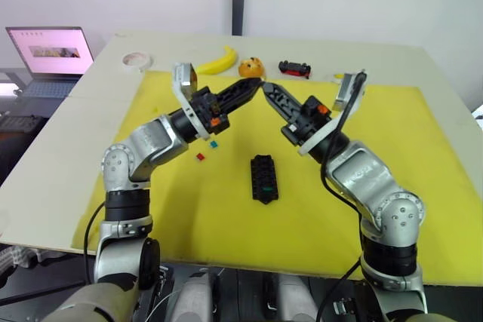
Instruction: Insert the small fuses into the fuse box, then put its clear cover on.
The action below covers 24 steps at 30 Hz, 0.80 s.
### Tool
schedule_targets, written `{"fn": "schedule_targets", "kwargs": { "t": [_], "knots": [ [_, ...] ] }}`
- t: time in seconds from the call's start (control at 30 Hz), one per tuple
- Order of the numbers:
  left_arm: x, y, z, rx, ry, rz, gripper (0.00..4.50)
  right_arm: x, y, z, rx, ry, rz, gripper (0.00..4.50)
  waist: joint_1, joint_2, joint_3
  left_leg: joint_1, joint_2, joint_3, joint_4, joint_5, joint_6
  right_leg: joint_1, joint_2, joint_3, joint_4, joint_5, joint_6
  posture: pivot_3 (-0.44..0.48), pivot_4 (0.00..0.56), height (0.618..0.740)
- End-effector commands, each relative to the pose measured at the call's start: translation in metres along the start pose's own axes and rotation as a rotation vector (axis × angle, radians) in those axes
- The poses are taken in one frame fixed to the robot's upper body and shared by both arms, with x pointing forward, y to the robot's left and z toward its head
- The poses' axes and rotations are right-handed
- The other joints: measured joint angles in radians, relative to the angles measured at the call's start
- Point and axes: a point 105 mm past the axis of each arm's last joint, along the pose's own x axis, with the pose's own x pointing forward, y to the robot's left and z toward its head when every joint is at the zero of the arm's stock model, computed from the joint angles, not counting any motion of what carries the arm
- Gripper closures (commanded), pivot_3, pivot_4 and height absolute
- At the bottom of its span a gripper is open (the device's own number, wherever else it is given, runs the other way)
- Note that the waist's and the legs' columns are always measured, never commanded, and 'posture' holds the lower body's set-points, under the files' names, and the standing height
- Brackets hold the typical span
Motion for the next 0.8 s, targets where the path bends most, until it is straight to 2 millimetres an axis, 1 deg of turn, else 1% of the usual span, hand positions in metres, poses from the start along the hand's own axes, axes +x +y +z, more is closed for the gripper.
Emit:
{"fn": "schedule_targets", "kwargs": {
  "t": [0.03,0.17,0.27,0.37,0.43,0.5,0.6,0.67,0.73,0.8],
  "knots": [
    [0.001,-0.008,-0.004,0.018,0.021,-0.031,4.5,0.0,0.018,0.003,-0.02,-0.015,0.073,4.45,0.0,0.0,0.0,0.0,0.0,0.0,0.0,0.0,0.0,0.0,0.0,0.0,0.0,0.0,0.0,0.0,0.15,0.74],
    [-0.001,-0.004,-0.002,0.015,0.02,-0.01,4.5,-0.001,0.021,0.004,-0.021,-0.019,0.085,4.45,0.0,0.0,0.0,0.0,0.0,0.0,0.0,0.0,0.0,0.0,0.0,0.0,0.0,0.0,0.0,0.0,0.15,0.74],
    [-0.006,-0.004,0.0,0.019,0.023,-0.012,3.52,-0.003,0.021,0.005,-0.025,-0.02,0.087,4.5,0.0,0.0,0.0,0.0,0.0,0.0,0.0,0.0,0.0,0.0,0.0,0.0,0.0,0.0,0.0,0.0,0.15,0.74],
    [-0.015,-0.004,0.002,0.082,0.07,0.026,2.13,-0.006,0.022,0.007,-0.034,-0.013,0.093,4.5,-0.004,0.0,0.0,0.0,0.0,0.0,0.0,0.0,0.0,0.0,0.0,0.0,0.0,0.0,0.0,0.0,0.15,0.74],
    [-0.02,-0.005,0.004,0.117,0.093,0.035,1.07,-0.008,0.023,0.008,-0.043,0.0,0.103,4.5,-0.005,0.0,0.0,0.0,0.001,0.0,0.0,0.0,0.0,0.0,0.001,0.0,0.0,0.0,0.0,0.0,0.15,0.74],
    [-0.028,-0.011,0.006,0.237,0.15,0.054,0.07,-0.015,0.025,0.007,-0.102,0.068,0.122,4.5,-0.005,0.0,0.0,0.0,0.001,0.0,0.0,0.0,0.0,0.0,0.001,0.0,0.0,0.0,0.0,0.0,0.15,0.74],
    [-0.036,-0.015,0.004,0.397,0.242,0.078,0.03,-0.024,0.02,0.006,-0.228,0.182,0.112,4.5,-0.004,0.001,0.001,0.0,0.0,0.001,0.0,0.0,0.0,0.0,0.001,0.0,0.0,-0.002,-0.003,0.0,0.15,0.74],
    [-0.044,-0.016,-0.008,0.546,0.364,0.084,0.03,-0.032,0.012,0.015,-0.339,0.267,0.098,4.5,0.0,0.001,0.001,0.0,0.0,0.001,0.0,0.0,0.0,0.0,0.001,0.0,-0.001,-0.002,-0.004,0.0,0.15,0.74],
    [-0.054,-0.012,-0.021,0.696,0.49,0.071,0.03,-0.038,0.009,0.021,-0.436,0.359,0.102,4.5,0.001,0.002,0.002,0.0,0.0,0.003,0.0,-0.001,0.001,0.0,0.001,0.0,-0.002,-0.003,-0.006,0.0,0.15,0.74],
    [-0.062,-0.003,-0.031,0.866,0.604,0.048,0.03,-0.045,0.007,0.017,-0.57,0.506,0.124,4.5,0.001,0.006,0.004,0.0,0.0,0.004,0.0,-0.001,0.001,0.0,0.0,0.0,-0.003,-0.005,-0.009,0.0,0.15,0.74]
  ]
}}
